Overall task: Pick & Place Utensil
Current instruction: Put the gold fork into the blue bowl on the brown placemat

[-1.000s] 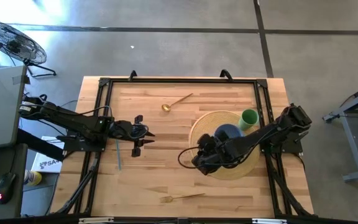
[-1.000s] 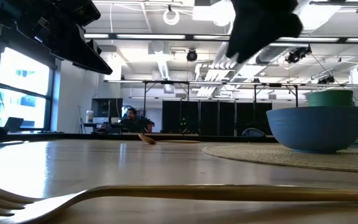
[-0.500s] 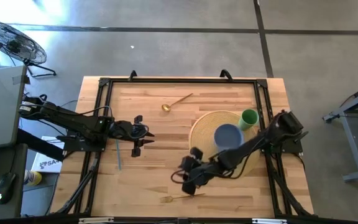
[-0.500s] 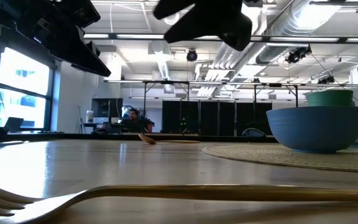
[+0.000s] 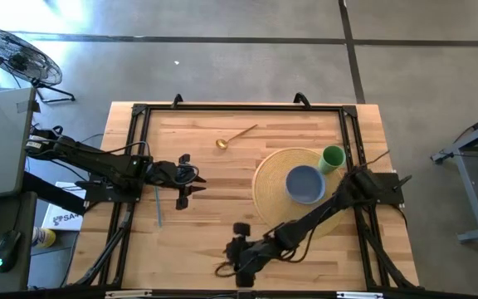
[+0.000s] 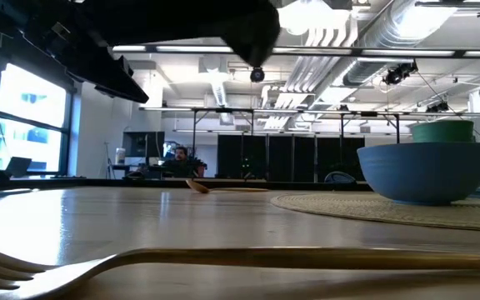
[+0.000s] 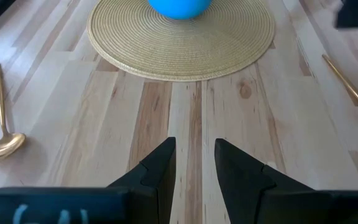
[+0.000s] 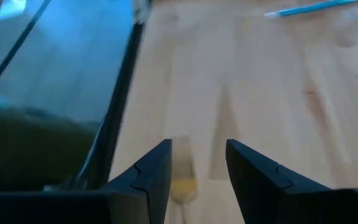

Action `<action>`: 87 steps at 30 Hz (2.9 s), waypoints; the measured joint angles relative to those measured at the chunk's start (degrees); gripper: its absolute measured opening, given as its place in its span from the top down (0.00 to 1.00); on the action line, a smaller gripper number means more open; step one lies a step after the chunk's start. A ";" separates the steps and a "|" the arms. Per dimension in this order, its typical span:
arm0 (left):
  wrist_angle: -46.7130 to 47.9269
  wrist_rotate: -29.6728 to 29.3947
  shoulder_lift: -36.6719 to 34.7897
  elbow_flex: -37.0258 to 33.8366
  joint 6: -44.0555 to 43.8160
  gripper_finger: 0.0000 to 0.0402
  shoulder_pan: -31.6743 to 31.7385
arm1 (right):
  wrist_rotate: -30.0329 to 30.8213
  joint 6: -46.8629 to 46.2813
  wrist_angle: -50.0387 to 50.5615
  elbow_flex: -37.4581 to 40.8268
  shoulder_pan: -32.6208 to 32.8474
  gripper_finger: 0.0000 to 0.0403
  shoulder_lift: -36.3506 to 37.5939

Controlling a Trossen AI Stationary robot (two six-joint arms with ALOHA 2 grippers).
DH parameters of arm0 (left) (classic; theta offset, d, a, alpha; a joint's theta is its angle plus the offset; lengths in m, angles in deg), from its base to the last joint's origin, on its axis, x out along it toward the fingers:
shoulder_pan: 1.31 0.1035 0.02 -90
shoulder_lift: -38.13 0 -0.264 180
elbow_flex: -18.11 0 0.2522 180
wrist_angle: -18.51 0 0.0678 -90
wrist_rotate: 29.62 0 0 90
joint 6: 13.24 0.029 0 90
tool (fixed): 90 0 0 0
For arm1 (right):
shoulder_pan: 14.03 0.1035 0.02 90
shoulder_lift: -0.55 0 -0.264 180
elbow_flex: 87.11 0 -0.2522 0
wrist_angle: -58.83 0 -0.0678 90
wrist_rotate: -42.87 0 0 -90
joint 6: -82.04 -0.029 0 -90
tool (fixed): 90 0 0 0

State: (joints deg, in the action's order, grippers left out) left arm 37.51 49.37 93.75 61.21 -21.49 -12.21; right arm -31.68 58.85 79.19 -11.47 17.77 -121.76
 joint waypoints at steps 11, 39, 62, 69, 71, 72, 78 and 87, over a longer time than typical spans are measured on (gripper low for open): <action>-1.14 0.00 0.00 0.00 0.00 0.73 0.01 | -4.73 3.95 13.45 -14.71 1.26 0.64 -10.37; -1.14 1.42 0.00 0.00 0.00 0.73 0.00 | 0.73 2.06 13.48 -10.04 3.73 0.56 -10.33; -0.84 1.40 0.00 0.02 -0.02 0.73 0.00 | -4.93 -0.34 24.15 -10.06 1.83 0.71 -10.24; -0.84 1.44 0.00 0.02 -1.07 0.73 0.00 | -4.98 -0.33 24.38 -10.06 1.83 0.80 -10.23; -0.84 1.46 0.00 0.02 -1.07 0.73 0.00 | -5.06 -0.33 24.42 -10.07 1.83 0.84 -10.22; -0.84 1.46 0.00 0.02 -1.07 0.73 0.00 | -5.06 -0.34 24.45 -10.06 1.83 0.85 -10.22; -0.84 1.49 0.00 0.02 -1.10 0.73 0.00 | -4.93 -0.87 24.47 -10.06 1.83 0.96 -10.22; -0.72 1.61 0.00 0.02 -2.75 0.73 0.01 | -0.64 -4.03 24.86 -10.04 1.81 0.96 -10.14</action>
State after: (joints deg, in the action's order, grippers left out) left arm 36.79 50.98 93.75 61.23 -24.24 -12.19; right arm -32.32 54.82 104.05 -21.51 19.58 -131.91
